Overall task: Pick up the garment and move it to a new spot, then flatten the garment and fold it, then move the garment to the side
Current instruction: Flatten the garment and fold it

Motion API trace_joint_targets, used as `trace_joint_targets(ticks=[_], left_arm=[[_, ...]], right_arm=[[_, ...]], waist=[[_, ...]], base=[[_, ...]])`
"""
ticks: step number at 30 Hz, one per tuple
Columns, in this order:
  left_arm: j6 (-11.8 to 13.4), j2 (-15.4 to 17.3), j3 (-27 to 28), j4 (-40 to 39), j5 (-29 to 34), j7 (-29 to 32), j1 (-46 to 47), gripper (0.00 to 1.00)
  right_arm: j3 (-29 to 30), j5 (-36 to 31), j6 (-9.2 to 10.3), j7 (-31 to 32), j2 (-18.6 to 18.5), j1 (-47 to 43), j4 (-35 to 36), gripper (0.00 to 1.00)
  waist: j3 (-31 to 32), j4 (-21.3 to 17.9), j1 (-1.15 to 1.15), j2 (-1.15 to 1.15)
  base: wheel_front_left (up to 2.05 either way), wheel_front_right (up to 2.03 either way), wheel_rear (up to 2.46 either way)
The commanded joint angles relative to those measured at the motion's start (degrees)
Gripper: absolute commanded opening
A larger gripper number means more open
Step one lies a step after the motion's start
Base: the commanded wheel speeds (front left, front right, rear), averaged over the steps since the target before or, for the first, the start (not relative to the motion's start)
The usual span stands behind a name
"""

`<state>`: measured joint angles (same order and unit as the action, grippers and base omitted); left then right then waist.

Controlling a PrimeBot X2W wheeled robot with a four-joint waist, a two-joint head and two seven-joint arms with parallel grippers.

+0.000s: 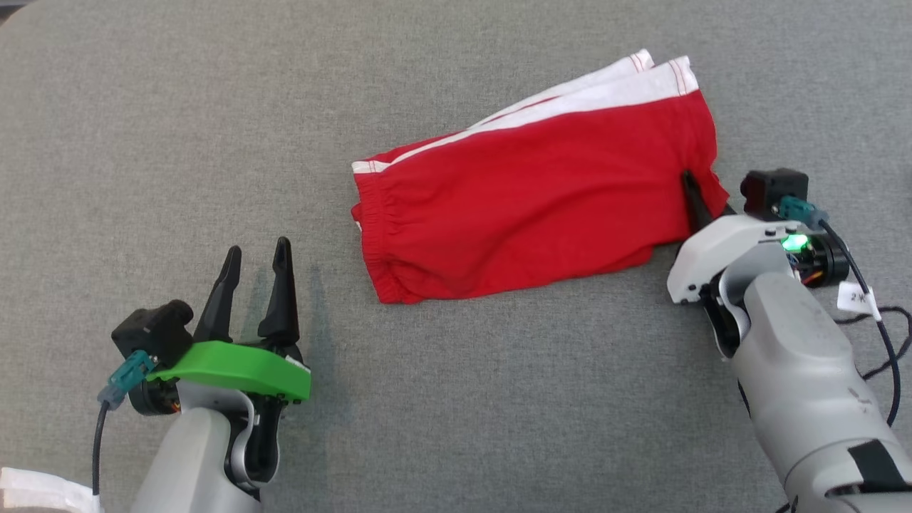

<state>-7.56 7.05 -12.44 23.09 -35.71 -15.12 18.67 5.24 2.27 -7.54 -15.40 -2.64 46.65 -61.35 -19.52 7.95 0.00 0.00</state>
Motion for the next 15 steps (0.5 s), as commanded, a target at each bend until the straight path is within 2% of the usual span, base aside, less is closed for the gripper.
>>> trace_joint_targets(ticks=[1,9,15], left_arm=[[0.16,-0.03,0.52,0.39,0.65,0.01,-1.45,1.00],[0.16,-1.50,2.88,1.99,4.19,0.01,-7.32,1.00],[0.16,-2.70,3.87,2.90,5.58,0.01,-11.50,1.00]], right_arm=[[0.85,1.16,0.12,0.52,-0.56,-3.63,0.72,0.00],[3.23,5.05,0.12,0.32,-0.51,-14.96,8.31,0.00],[3.54,6.91,0.12,0.30,-1.04,-21.44,11.84,0.00]], waist=[[2.47,-1.10,0.00,0.00],[10.07,-3.70,0.00,0.00],[13.48,-4.93,0.00,0.00]], base=[[0.00,0.00,0.00],[0.00,0.00,0.00],[0.00,0.00,0.00]])
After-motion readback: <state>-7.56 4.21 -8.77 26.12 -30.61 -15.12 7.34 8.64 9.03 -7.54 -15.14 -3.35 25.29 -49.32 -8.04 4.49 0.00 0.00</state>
